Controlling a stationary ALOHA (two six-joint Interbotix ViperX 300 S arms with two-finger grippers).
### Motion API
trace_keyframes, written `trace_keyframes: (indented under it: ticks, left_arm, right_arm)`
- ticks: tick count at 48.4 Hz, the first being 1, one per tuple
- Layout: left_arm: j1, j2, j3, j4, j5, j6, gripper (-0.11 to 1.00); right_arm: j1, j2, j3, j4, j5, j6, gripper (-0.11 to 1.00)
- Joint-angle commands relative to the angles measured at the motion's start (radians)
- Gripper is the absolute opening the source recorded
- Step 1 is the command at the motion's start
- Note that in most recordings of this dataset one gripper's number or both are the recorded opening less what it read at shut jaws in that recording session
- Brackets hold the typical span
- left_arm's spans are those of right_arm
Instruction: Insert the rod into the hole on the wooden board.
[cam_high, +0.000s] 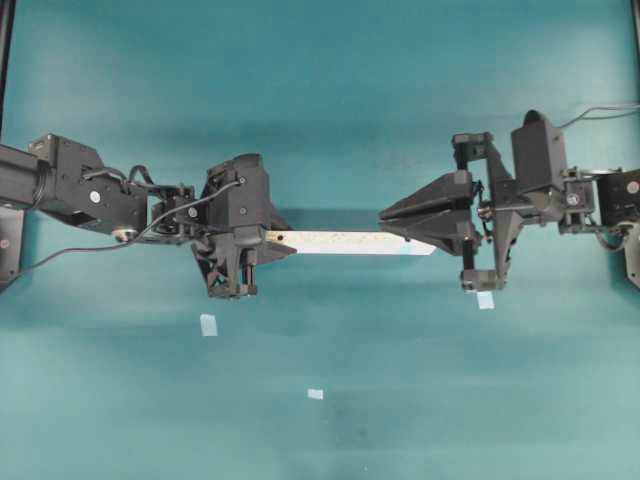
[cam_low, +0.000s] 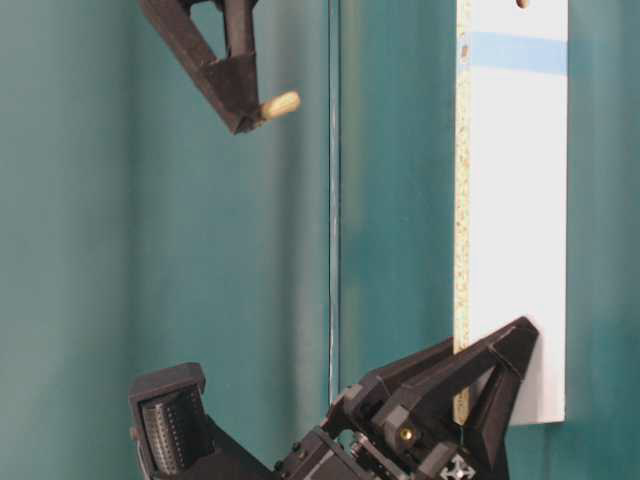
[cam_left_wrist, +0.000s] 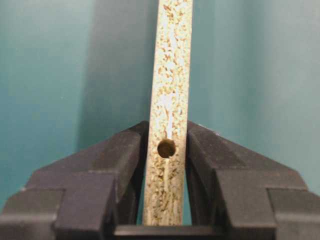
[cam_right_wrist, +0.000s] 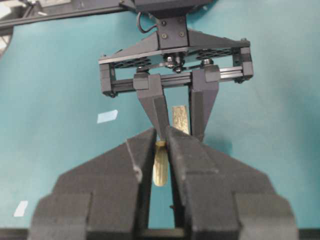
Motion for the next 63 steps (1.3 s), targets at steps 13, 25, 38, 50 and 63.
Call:
trace_keyframes:
  ticks: [13, 25, 38, 50, 63]
  left_arm:
    - [-0.005, -0.012, -0.023, 0.002, -0.005, 0.003, 0.33]
    - [-0.006, -0.014, -0.026, 0.002, 0.003, -0.002, 0.33]
    - [-0.009, -0.014, -0.026, 0.002, 0.025, -0.005, 0.33]
    - [-0.011, -0.012, -0.026, 0.002, 0.025, -0.026, 0.33]
    - [-0.017, -0.014, -0.028, 0.002, 0.032, -0.035, 0.33]
  right_arm:
    - [-0.008, -0.017, 0.052, 0.017, -0.055, -0.002, 0.11]
    - [-0.008, -0.002, 0.078, 0.031, -0.106, -0.003, 0.11]
    - [-0.008, 0.072, 0.083, 0.032, -0.187, -0.003, 0.11]
    - [-0.009, 0.146, 0.092, 0.032, -0.222, -0.005, 0.11]
    - [-0.009, 0.167, 0.100, 0.034, -0.230, -0.005, 0.11]
